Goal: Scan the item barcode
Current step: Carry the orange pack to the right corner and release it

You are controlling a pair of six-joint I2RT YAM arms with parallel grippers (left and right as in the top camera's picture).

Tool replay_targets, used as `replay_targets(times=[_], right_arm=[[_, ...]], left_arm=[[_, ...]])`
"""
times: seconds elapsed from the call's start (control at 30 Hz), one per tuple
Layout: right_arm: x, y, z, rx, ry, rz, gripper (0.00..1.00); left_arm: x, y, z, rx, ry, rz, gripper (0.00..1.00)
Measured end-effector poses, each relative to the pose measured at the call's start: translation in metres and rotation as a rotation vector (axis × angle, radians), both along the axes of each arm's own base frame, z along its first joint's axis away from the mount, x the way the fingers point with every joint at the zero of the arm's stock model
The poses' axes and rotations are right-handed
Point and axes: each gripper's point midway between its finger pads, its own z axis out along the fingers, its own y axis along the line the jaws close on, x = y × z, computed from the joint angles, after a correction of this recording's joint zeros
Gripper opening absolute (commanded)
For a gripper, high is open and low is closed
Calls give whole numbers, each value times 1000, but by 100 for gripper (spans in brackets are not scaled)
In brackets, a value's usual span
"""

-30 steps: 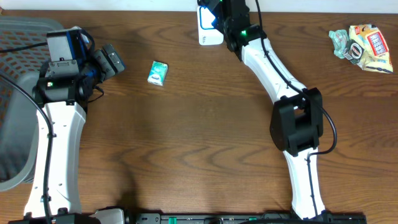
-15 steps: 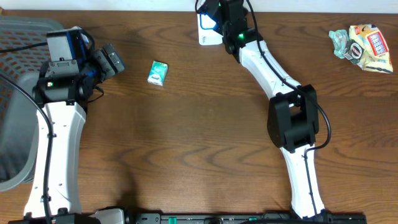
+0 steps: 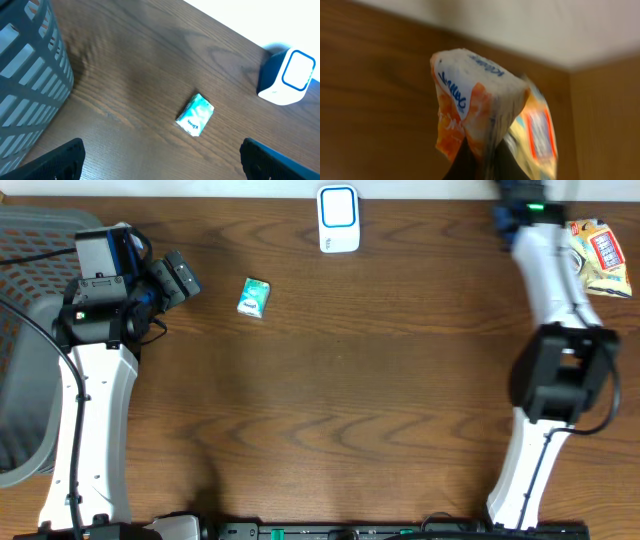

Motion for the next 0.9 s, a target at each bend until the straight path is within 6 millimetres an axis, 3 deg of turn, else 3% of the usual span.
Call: replay_targets(times=[0.1, 0.13, 0.17, 0.23, 0.3, 0.43, 0.53, 0.63, 0.77, 0.9], right_arm=[[-27, -66, -8, 54, 8, -176, 42], [-34, -82, -9, 73, 2, -222, 56], [-38, -93, -10, 88, -2, -250, 72], [-50, -113, -15, 132, -4, -304, 85], [-55, -121, -19, 173, -4, -315, 94], [-52, -114, -23, 272, -22, -288, 99], [-41, -87, -27, 401, -32, -204, 99], [-31, -44, -29, 585, -26, -78, 99], [-23, 40, -13, 896, -20, 192, 99], [-29, 125, 16, 1150, 8, 469, 99]], left_arm=[[0, 0, 0, 0, 0, 0, 98], [0, 0, 0, 0, 0, 0, 98], [0, 0, 0, 0, 0, 0, 98], [0, 0, 0, 0, 0, 0, 98], [0, 0, 0, 0, 0, 0, 98], [0, 0, 0, 0, 0, 0, 98], [0, 0, 0, 0, 0, 0, 98], [0, 0, 0, 0, 0, 0, 98], [0, 0, 0, 0, 0, 0, 98], [0, 0, 0, 0, 0, 0, 98]])
